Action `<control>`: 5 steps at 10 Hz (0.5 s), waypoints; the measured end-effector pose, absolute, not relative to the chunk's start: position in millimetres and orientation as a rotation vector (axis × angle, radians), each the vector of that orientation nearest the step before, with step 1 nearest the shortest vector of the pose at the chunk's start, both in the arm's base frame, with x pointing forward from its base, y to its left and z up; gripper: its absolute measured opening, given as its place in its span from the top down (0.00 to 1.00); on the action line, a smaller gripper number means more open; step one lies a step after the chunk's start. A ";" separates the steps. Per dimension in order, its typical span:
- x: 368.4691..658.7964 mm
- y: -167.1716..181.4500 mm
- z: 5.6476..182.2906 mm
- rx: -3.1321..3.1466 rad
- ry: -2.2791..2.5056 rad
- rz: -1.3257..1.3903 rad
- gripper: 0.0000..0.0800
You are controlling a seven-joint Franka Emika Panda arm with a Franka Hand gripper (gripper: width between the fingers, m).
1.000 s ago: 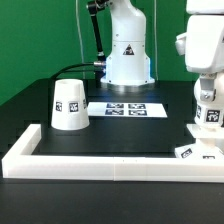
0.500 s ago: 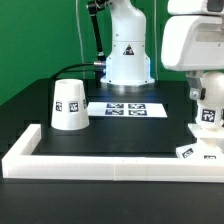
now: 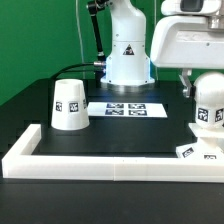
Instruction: Assemble lamp
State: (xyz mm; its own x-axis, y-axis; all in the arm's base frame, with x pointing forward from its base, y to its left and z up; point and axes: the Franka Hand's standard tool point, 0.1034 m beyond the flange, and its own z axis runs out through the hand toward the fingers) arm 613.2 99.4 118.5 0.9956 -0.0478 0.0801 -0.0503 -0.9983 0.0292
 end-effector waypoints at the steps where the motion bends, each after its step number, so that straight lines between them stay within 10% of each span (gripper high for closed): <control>1: 613.2 98.9 118.4 3.106 -0.149 0.125 0.28; 5: 613.5 97.3 118.5 3.084 -0.481 0.127 0.28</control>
Offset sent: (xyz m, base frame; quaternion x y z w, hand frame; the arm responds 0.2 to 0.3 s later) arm 0.0000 0.0000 0.0000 0.0000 0.0000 0.1938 0.9810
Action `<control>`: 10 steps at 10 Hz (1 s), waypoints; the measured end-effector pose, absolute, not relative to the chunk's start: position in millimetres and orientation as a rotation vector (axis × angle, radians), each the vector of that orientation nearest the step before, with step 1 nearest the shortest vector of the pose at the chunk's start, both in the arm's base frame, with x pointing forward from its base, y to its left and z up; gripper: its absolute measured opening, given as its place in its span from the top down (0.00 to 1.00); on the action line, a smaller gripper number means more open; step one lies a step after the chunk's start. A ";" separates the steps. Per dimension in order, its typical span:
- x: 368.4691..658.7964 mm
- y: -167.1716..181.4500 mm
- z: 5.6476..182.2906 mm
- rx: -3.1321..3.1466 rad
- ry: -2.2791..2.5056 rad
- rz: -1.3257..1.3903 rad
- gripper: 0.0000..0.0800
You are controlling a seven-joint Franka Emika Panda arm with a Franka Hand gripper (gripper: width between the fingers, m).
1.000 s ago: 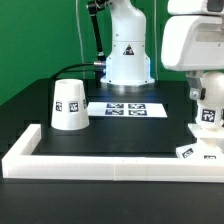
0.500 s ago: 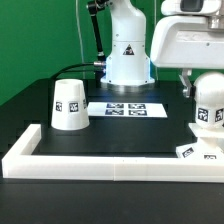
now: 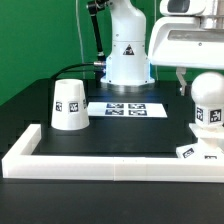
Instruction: Assemble lamp
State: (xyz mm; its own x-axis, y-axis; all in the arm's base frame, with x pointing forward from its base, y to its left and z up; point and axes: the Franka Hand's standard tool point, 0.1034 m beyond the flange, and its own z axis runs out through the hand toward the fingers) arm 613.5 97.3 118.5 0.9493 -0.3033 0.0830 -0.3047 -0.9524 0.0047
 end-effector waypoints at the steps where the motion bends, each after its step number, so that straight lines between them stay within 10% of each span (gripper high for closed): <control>1: 613.3 96.6 118.3 3.064 -0.621 0.127 0.28; 10: 602.1 102.2 115.2 2.549 -1.949 -0.089 0.28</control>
Offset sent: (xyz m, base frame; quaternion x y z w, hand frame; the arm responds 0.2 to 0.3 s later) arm 0.0039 0.0011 0.0011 0.0089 -0.0382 0.2181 0.9751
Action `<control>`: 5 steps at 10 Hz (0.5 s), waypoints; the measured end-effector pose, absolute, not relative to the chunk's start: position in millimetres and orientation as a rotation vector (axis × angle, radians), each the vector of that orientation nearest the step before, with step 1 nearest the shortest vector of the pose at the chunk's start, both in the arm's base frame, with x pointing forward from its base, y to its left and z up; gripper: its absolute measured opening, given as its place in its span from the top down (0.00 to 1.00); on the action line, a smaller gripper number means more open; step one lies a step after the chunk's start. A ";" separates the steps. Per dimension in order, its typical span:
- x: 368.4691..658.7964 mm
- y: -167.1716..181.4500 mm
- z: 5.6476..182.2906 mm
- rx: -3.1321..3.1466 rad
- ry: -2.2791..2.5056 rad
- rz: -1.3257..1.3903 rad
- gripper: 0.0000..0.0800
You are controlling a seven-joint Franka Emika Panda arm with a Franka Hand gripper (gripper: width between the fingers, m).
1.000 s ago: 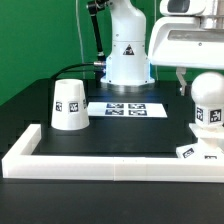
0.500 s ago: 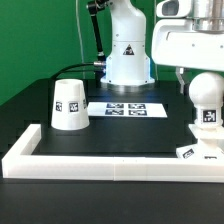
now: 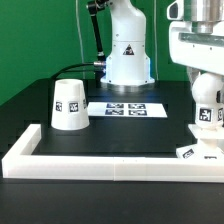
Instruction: Assemble lamp
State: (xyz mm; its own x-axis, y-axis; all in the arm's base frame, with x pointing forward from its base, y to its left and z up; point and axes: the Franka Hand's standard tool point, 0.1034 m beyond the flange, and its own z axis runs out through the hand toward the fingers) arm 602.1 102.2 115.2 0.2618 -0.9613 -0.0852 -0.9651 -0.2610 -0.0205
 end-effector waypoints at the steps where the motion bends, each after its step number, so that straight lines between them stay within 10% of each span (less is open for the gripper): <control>1: 602.9 102.9 115.0 -2.330 1.989 0.108 0.28; 5: 603.1 102.6 114.2 -2.321 1.996 0.110 0.27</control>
Offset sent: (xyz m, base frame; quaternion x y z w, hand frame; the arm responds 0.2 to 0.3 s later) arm 0.0000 0.0000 0.0000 0.0000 0.0000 0.0000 1.0000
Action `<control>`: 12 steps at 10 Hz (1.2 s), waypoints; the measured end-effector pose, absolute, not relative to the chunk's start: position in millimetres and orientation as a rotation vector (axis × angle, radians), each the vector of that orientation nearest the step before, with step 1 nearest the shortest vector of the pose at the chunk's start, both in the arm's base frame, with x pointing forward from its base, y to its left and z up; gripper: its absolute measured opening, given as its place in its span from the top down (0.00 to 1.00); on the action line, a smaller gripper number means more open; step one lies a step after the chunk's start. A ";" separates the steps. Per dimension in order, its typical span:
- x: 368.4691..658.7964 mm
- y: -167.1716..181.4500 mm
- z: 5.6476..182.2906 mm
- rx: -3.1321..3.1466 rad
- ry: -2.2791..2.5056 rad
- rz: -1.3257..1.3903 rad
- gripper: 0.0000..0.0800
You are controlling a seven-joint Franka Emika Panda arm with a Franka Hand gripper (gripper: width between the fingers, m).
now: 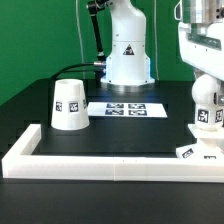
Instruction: Assemble lamp
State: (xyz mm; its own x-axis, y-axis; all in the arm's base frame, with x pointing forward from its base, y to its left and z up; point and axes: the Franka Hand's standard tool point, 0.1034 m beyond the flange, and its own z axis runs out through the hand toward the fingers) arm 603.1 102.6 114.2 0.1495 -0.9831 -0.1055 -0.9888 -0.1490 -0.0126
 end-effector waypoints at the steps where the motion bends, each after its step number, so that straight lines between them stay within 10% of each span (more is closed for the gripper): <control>1: 603.0 103.0 114.1 -2.355 1.954 0.108 0.15; 12: 602.3 115.1 113.8 -2.975 0.678 0.028 0.13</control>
Offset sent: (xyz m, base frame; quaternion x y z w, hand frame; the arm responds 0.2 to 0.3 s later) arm 0.0071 0.0048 0.0017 0.0184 0.0439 -0.3191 0.9465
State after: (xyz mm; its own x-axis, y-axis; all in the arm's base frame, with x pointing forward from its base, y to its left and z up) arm 602.3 115.1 113.8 0.9014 -0.4313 -0.0382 -0.4330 -0.8975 -0.0839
